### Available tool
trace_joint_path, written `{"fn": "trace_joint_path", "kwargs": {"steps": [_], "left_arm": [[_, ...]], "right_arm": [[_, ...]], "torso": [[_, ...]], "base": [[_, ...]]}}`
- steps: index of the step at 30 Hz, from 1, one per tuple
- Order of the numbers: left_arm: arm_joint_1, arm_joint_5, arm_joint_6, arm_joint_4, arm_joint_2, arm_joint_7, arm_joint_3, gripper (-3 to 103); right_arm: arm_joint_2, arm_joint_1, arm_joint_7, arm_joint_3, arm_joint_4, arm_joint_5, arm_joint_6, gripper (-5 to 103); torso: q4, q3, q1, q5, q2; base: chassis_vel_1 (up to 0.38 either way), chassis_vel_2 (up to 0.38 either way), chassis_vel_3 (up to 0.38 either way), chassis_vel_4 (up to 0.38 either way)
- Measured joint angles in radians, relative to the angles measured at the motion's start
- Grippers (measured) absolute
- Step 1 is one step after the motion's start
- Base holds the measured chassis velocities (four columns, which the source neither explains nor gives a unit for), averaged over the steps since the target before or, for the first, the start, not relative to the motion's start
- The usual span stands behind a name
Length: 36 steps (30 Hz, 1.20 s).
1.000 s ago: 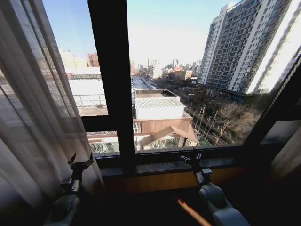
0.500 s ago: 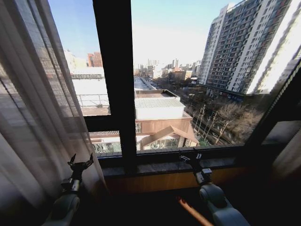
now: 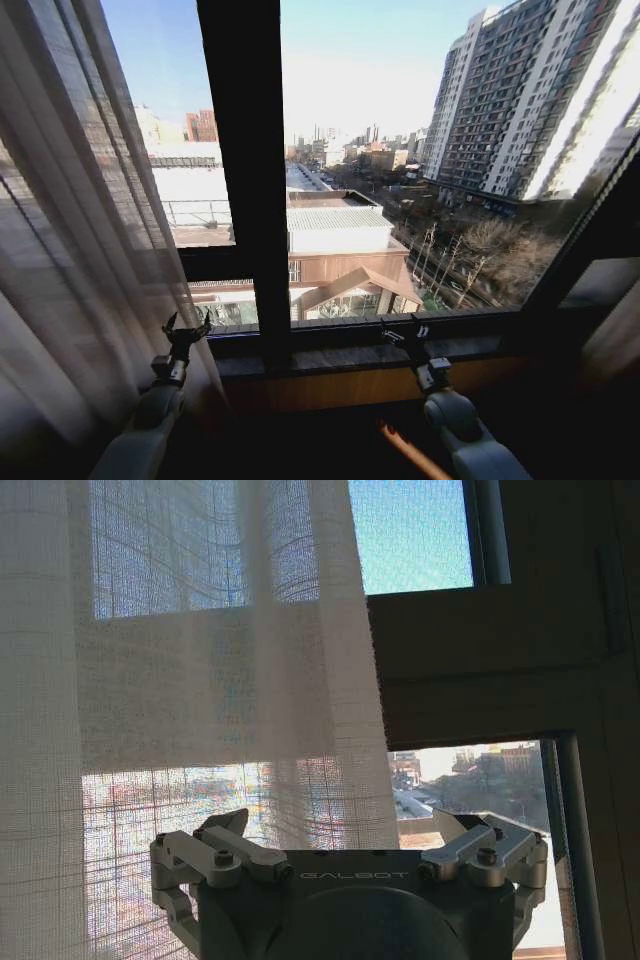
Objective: Open the curtains by pulling them apart, changing their state from closed to fully open.
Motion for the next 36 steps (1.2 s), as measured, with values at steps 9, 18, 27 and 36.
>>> {"fn": "trace_joint_path", "kwargs": {"steps": [9,18,27,36], "left_arm": [[0.017,-0.017,-0.032,0.017,-0.026,0.047,-0.009,83],[0.020,-0.020,-0.055,0.033,-0.014,0.052,-0.018,55],[0.034,-0.021,-0.068,0.035,-0.021,0.053,-0.031,23],[0.096,-0.016,-0.087,-0.002,-0.044,0.044,-0.062,0]], "right_arm": [[0.000,0.000,0.000,0.000,0.000,0.000,0.000,100],[0.000,0.000,0.000,0.000,0.000,0.000,0.000,100],[0.000,0.000,0.000,0.000,0.000,0.000,0.000,100],[0.000,0.000,0.000,0.000,0.000,0.000,0.000,100]], "torso": [[0.0002,0.000,0.000,0.0000,0.000],[0.0002,0.000,0.000,0.0000,0.000],[0.0001,0.000,0.000,-0.0001,0.000],[0.0003,0.000,0.000,0.0000,0.000]], "base": [[0.000,0.000,0.000,0.000],[0.000,0.000,0.000,0.000],[0.000,0.000,0.000,0.000],[0.000,0.000,0.000,0.000]]}}
